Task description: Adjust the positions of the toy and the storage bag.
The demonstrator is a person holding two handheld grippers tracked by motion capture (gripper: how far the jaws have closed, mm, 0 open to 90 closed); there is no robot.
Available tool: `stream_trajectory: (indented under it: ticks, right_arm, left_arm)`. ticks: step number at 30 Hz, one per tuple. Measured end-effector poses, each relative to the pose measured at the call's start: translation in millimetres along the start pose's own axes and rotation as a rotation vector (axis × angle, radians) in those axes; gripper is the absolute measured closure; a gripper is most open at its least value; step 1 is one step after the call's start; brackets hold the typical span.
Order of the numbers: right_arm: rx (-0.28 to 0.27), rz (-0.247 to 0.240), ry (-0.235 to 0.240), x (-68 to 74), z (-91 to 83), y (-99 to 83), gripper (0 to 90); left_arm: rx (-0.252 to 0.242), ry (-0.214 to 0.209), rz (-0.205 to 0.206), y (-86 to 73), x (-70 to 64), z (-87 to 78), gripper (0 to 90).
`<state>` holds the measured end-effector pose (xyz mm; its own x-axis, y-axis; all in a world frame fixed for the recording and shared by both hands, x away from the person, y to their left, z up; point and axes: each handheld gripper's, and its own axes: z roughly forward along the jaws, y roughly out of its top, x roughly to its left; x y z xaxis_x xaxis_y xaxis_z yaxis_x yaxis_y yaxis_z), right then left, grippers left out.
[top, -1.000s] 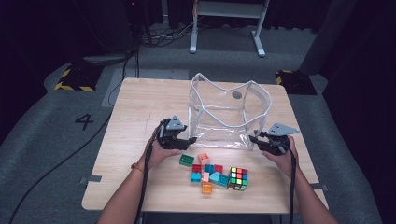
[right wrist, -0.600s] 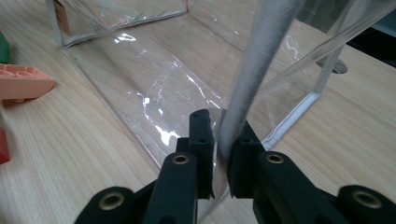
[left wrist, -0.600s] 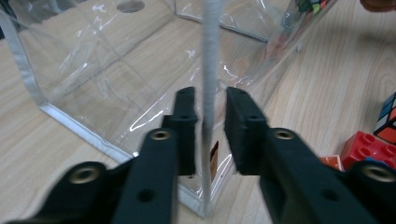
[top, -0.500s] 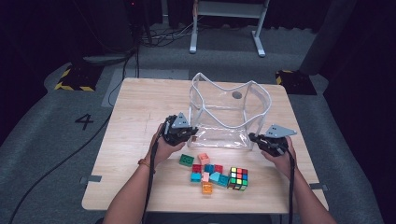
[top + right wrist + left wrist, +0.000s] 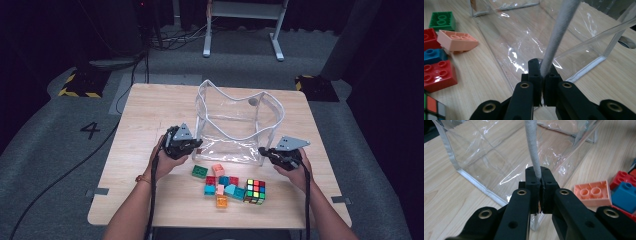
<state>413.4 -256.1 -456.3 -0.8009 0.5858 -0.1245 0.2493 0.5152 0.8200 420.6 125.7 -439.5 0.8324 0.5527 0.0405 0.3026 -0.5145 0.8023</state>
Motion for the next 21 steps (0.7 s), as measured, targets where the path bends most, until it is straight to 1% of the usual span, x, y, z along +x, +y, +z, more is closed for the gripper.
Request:
stream_trajectory:
  ticks: [1,2,3,4,5,6,7,8,9,10,11,13,15,16,17,18,19,20,21]
  right_arm:
    - [0.002,0.004,0.003,2.1,-0.5,0.1,87.0]
    - [-0.006,-0.02,0.01,2.4,-0.5,0.3,87.0]
    - [0.009,-0.006,0.011,5.3,-1.9,0.3,87.0]
    - [-0.006,-0.03,0.017,5.5,-1.6,0.6,87.0]
    - [-0.006,-0.03,0.017,5.5,-1.6,0.6,87.0]
    - [0.0,-0.03,0.023,8.6,-3.3,0.2,87.0]
    - [0.0,-0.035,0.03,9.9,-4.0,0.0,87.0]
    - [0.002,-0.035,0.027,11.3,-4.7,0.1,87.0]
    - [0.002,-0.035,0.027,11.3,-4.7,0.1,87.0]
    - [0.008,-0.037,0.042,13.8,-6.9,-0.2,86.9]
    - [0.008,-0.043,0.04,14.9,-7.8,-0.7,86.9]
    - [0.014,-0.061,0.044,17.0,-10.7,-1.4,86.9]
    - [0.019,-0.055,0.043,19.2,-12.5,-2.1,86.9]
    - [0.019,-0.058,0.048,22.3,-15.4,-3.7,86.8]
    - [0.019,-0.058,0.048,22.3,-15.4,-3.7,86.8]
    - [0.024,-0.069,0.053,23.6,-18.4,-4.6,86.8]
    - [0.02,-0.065,0.05,25.4,-19.3,-5.6,86.6]
    - [0.019,-0.062,0.048,26.0,-20.2,-6.3,86.4]
    - [0.019,-0.062,0.048,26.0,-20.2,-6.3,86.4]
  left_arm:
    - [0.0,-0.002,-0.002,-1.0,-2.1,-1.9,86.9]
    - [-0.007,-0.007,-0.008,-2.5,-4.9,-3.3,86.9]
    - [-0.007,-0.006,-0.012,-4.3,-7.0,-5.2,86.9]
    - [-0.008,-0.007,-0.011,-5.8,-8.2,-7.2,86.9]
    - [-0.008,-0.007,-0.011,-5.8,-8.2,-7.2,86.9]
    - [-0.014,-0.01,-0.015,-9.3,-10.4,-10.6,86.8]
    - [-0.01,-0.004,-0.01,-10.4,-11.0,-12.4,86.8]
    - [-0.016,-0.009,-0.027,-11.4,-13.6,-13.1,86.8]
    - [-0.016,-0.009,-0.027,-11.4,-13.6,-13.1,86.8]
    - [-0.015,-0.007,-0.032,-12.7,-17.2,-15.0,86.8]
    - [-0.015,-0.007,-0.032,-12.7,-17.2,-15.0,86.8]
    - [-0.021,-0.018,-0.038,-14.9,-21.0,-17.2,86.7]
    - [-0.022,-0.019,-0.043,-15.5,-22.6,-17.9,86.7]
    - [-0.028,-0.018,-0.052,-16.6,-25.7,-18.8,86.6]
    - [-0.028,-0.018,-0.052,-16.6,-25.7,-18.8,86.5]
    - [-0.023,-0.026,-0.046,-16.8,-28.1,-19.3,86.2]
    - [-0.019,-0.018,-0.045,-16.8,-29.6,-19.4,85.1]
    - [-0.017,0.0,-0.046,-16.9,-31.5,-19.4,82.5]
    - [-0.017,0.0,-0.046,-16.9,-31.5,-19.4,76.8]
